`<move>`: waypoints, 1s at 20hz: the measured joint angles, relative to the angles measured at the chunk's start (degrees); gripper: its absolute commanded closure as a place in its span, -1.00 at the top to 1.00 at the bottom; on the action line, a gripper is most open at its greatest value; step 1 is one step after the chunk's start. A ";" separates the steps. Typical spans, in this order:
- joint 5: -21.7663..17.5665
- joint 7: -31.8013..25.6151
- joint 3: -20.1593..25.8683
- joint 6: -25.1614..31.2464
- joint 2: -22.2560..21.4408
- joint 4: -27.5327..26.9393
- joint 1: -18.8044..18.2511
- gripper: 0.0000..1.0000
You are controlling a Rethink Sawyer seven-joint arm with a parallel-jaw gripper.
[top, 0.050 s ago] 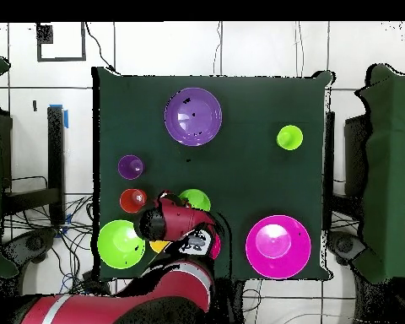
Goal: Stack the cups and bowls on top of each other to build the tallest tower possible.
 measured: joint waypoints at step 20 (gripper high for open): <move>0.11 0.00 -1.03 1.02 -5.21 0.80 -0.05 -1.00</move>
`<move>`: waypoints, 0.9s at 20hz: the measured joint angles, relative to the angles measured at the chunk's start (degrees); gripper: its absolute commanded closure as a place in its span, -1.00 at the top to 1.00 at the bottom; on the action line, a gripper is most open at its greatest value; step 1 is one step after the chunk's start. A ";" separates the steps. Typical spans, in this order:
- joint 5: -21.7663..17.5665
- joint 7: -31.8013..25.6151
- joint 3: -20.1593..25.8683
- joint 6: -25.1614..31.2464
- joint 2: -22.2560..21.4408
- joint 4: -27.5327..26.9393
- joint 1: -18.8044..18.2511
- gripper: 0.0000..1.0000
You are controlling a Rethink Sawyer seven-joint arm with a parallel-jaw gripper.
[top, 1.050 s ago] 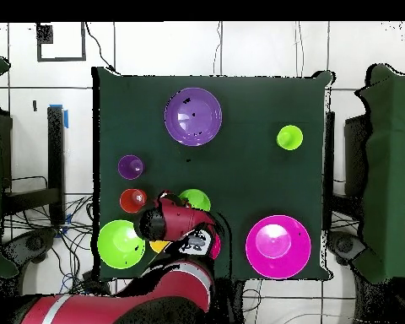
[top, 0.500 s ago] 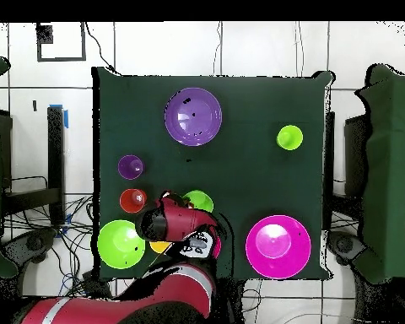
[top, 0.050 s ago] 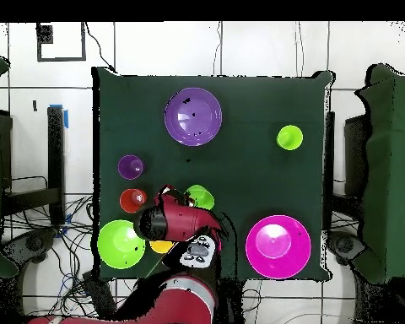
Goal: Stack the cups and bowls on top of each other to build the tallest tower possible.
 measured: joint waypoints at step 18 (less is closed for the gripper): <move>-0.11 0.00 0.48 17.56 -10.59 -7.43 -2.43 -1.00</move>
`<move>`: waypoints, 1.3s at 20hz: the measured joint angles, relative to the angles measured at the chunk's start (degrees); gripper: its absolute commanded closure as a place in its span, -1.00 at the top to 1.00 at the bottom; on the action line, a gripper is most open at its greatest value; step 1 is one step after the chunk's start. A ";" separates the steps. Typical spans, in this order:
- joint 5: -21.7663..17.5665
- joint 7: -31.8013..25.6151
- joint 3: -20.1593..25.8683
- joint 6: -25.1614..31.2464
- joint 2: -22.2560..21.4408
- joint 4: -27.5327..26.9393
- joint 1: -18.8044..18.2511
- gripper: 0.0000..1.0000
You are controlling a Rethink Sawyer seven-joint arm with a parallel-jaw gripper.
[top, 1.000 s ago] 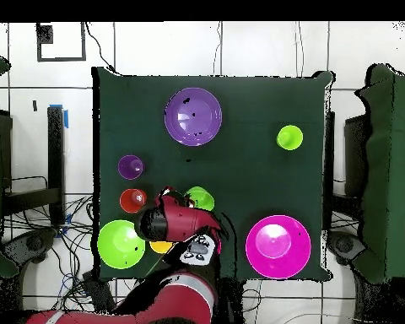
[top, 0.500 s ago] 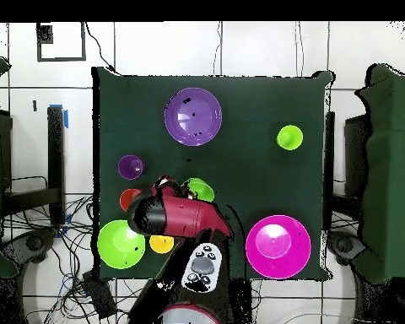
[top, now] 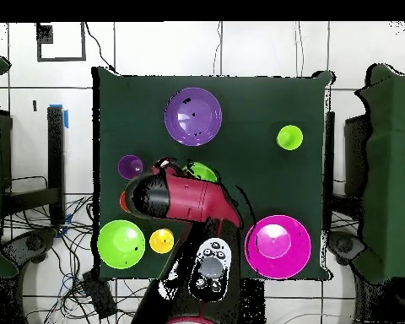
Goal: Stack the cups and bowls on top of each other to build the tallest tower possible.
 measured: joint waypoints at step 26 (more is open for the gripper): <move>-0.68 0.00 4.76 2.61 8.74 -22.09 -3.29 -1.00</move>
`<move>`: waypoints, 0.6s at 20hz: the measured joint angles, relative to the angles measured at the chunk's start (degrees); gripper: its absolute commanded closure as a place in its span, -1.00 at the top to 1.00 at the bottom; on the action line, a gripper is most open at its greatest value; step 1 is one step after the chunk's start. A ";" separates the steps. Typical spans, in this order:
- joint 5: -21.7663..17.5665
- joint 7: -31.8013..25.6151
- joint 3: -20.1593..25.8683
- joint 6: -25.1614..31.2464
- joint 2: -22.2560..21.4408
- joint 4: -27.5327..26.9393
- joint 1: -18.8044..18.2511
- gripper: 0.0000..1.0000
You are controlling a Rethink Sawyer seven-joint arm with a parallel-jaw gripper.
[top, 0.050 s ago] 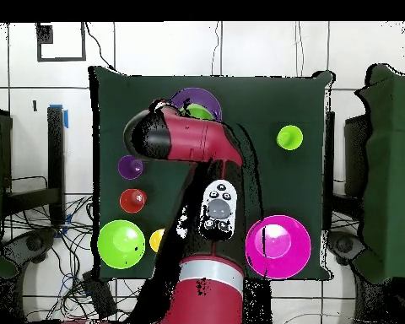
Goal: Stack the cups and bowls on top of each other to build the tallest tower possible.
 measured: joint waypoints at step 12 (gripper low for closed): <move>-0.42 0.00 2.46 0.01 4.67 -6.02 -2.55 -1.00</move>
